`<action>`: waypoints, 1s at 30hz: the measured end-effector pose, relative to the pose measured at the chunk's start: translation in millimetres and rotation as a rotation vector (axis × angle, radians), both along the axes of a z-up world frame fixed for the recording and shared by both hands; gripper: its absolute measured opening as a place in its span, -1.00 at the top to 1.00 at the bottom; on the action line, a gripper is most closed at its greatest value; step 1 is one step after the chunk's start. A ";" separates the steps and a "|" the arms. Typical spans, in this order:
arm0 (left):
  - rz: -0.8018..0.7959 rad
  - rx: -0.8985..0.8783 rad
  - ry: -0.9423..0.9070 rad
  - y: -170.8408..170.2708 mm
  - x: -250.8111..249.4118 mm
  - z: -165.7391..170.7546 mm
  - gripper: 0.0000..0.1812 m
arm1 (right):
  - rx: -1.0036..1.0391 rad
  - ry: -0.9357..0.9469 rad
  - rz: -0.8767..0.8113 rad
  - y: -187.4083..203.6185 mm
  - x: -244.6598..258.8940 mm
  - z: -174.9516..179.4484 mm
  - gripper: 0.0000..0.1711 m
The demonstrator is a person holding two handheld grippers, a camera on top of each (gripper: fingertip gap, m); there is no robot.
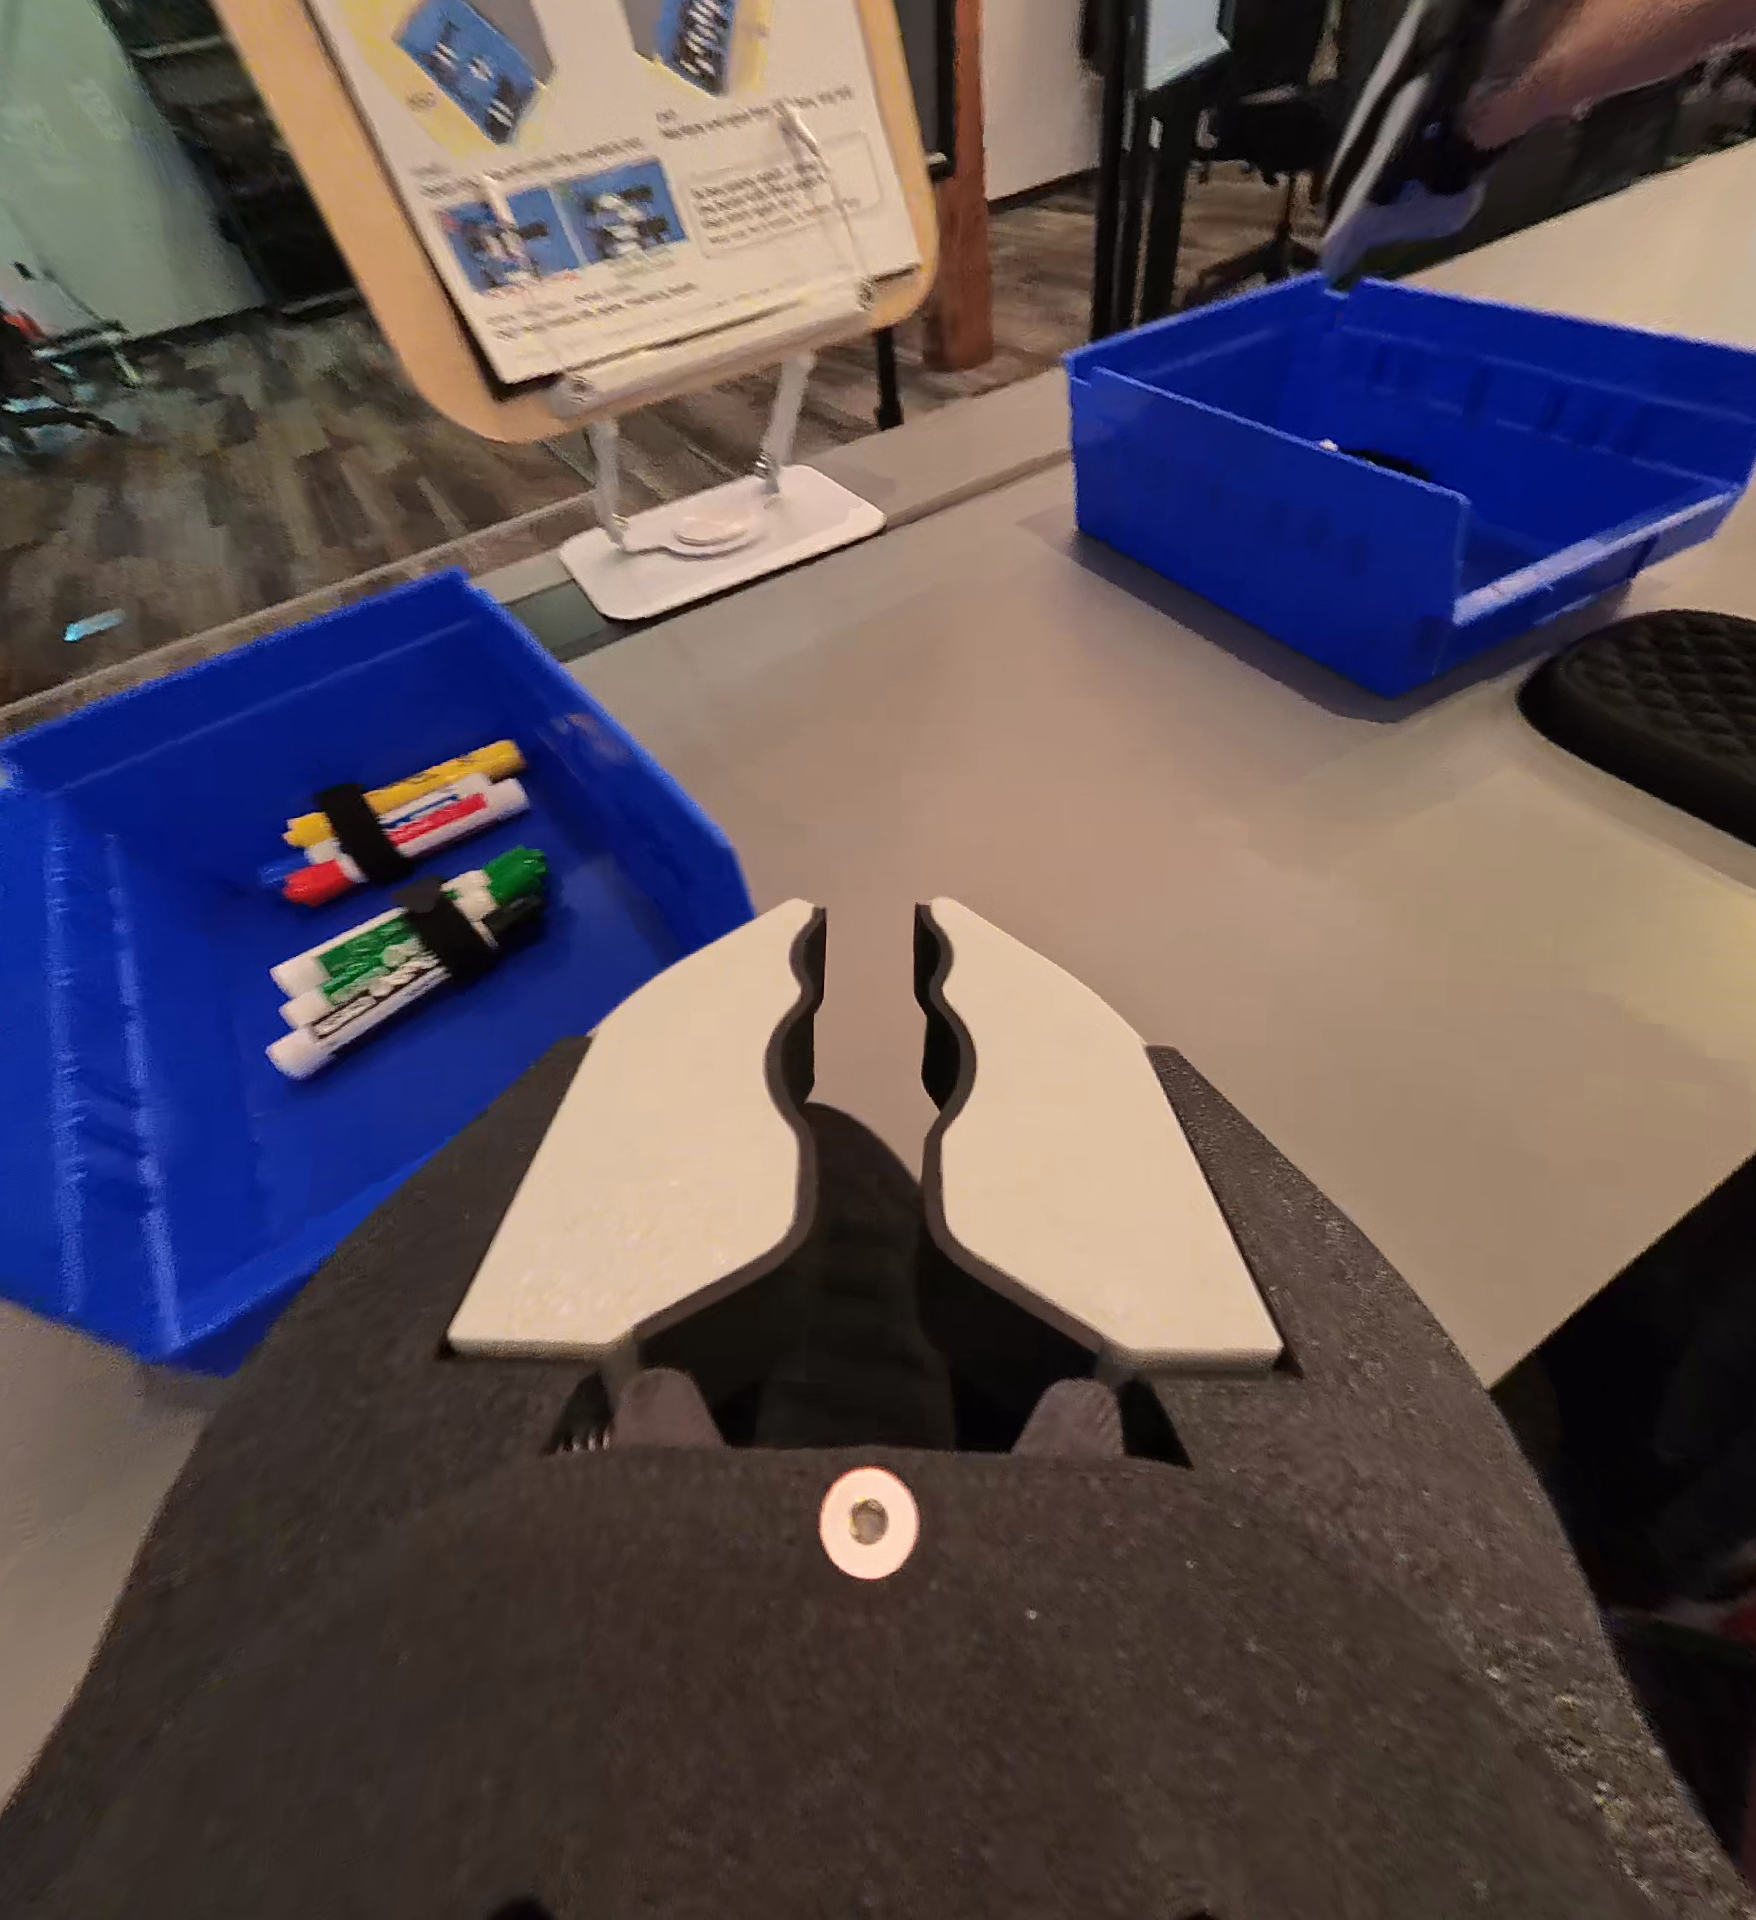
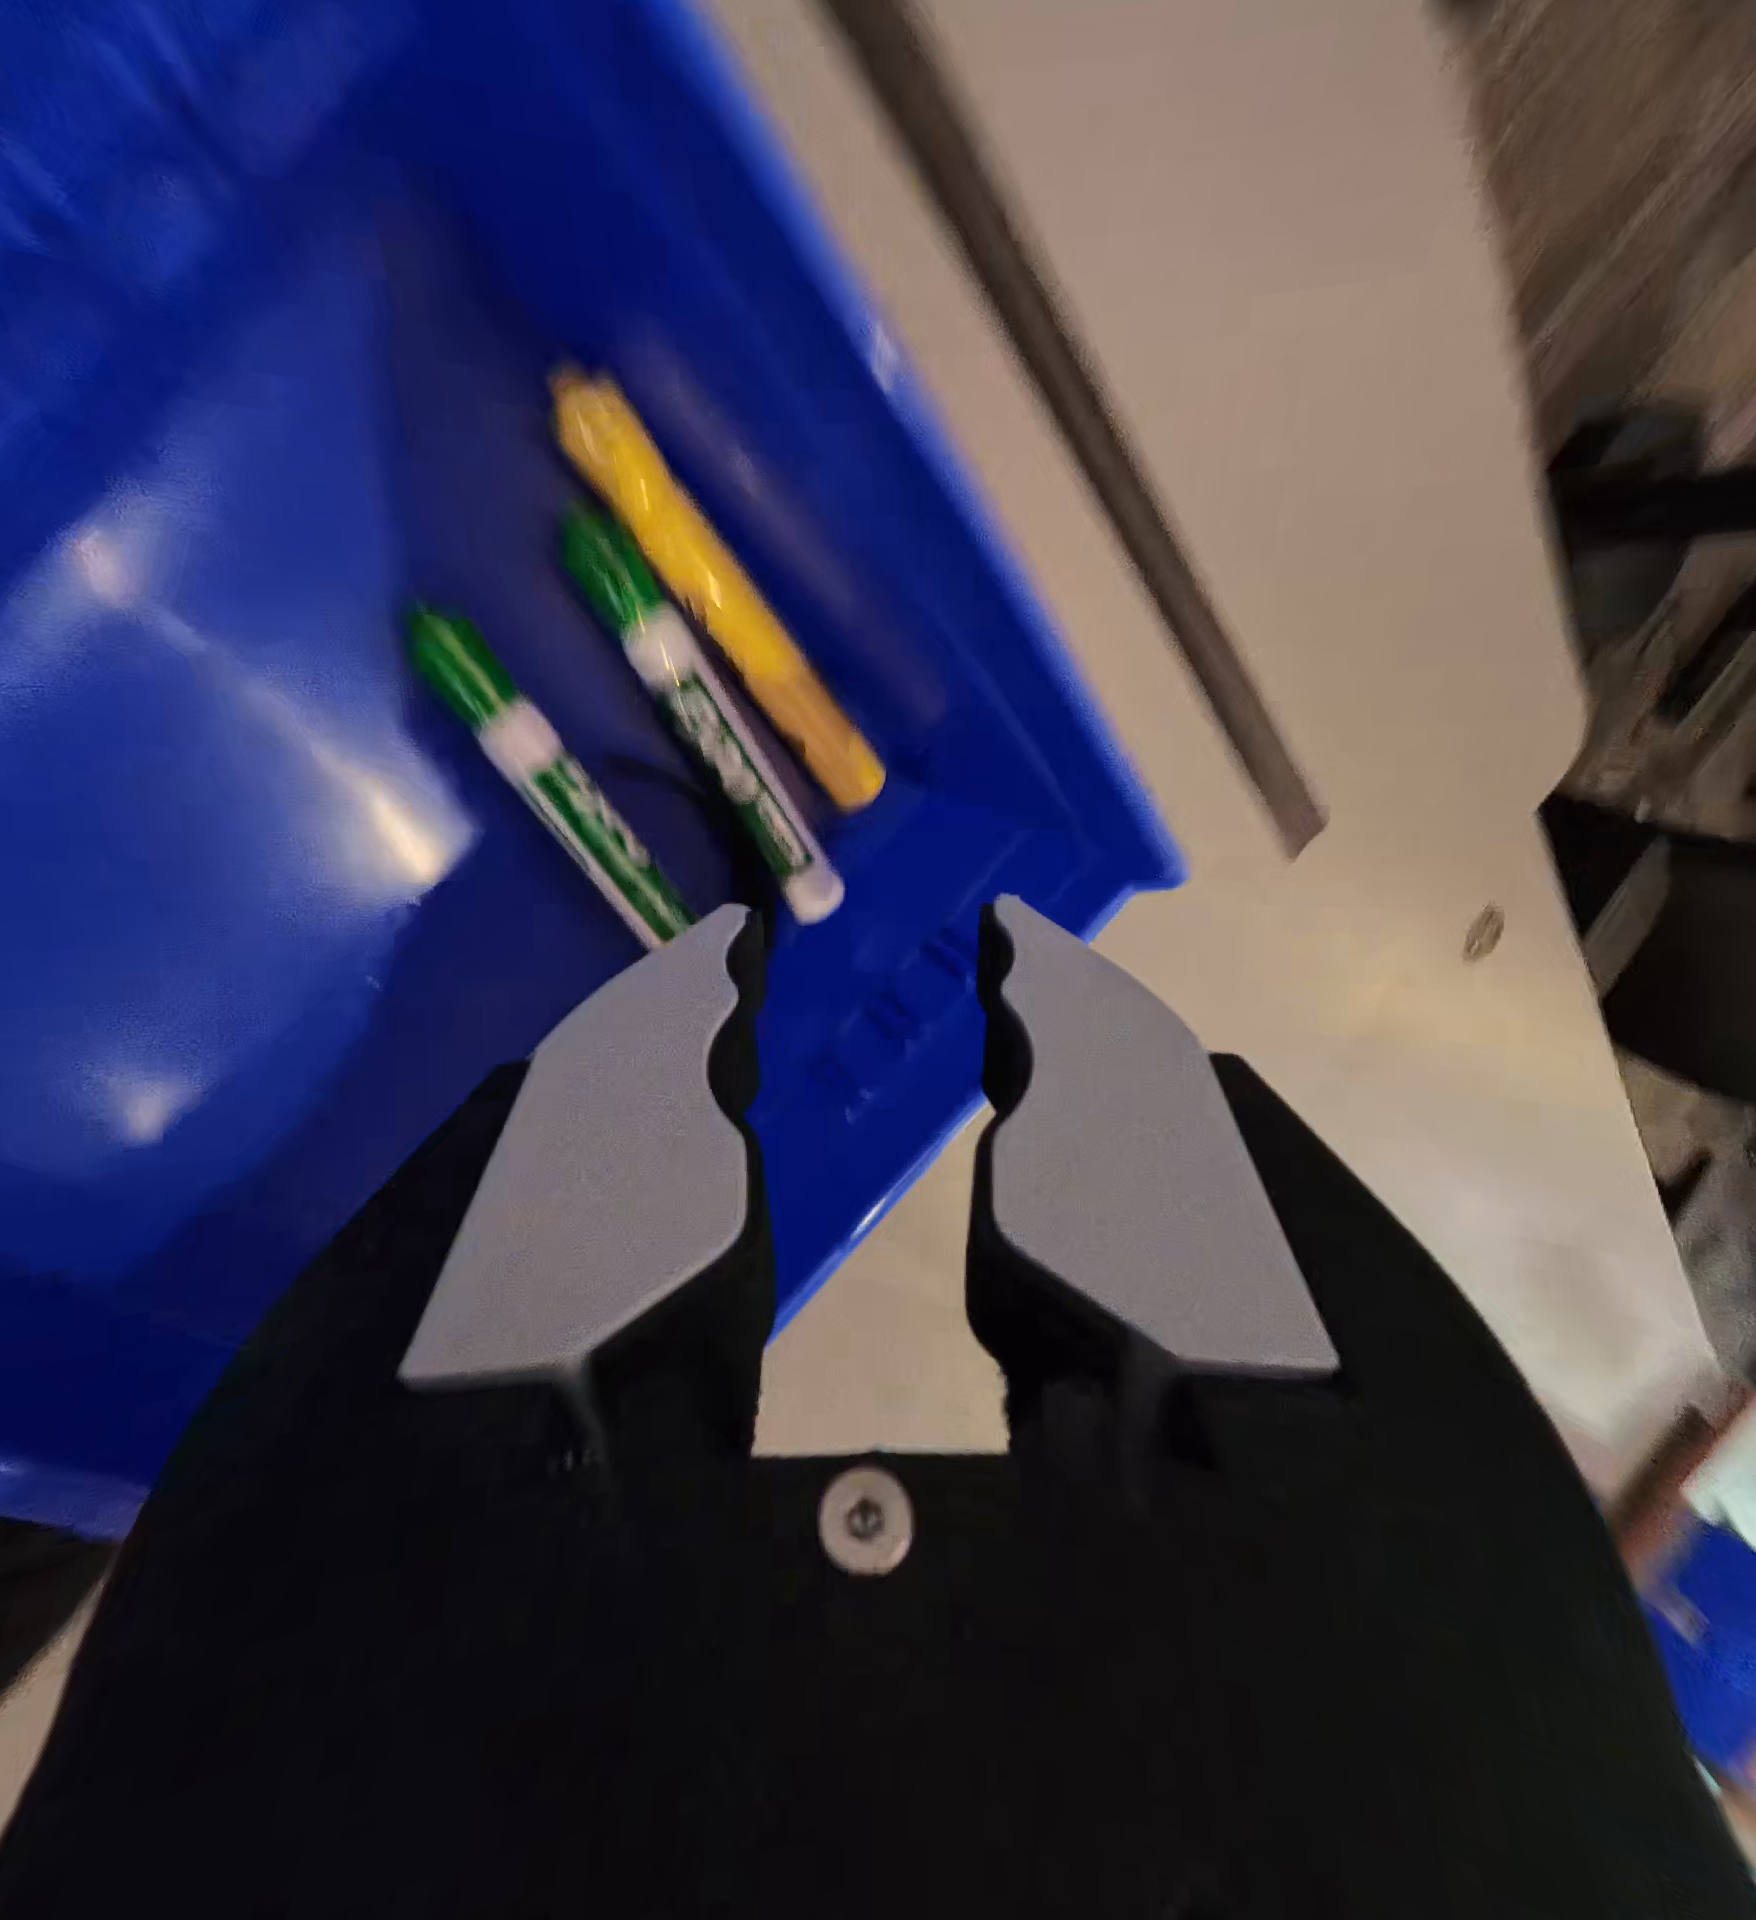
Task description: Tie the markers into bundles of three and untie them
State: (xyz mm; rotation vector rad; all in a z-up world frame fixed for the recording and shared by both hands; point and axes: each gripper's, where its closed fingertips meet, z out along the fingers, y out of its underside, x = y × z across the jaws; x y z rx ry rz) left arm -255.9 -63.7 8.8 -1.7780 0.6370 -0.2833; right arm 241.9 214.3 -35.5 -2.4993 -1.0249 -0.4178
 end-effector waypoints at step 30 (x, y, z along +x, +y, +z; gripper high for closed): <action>-0.430 -0.352 1.134 230.3 -119.2 -135.5 0.35 | 0.486 1.282 0.635 -118.8 -201.4 165.8 0.37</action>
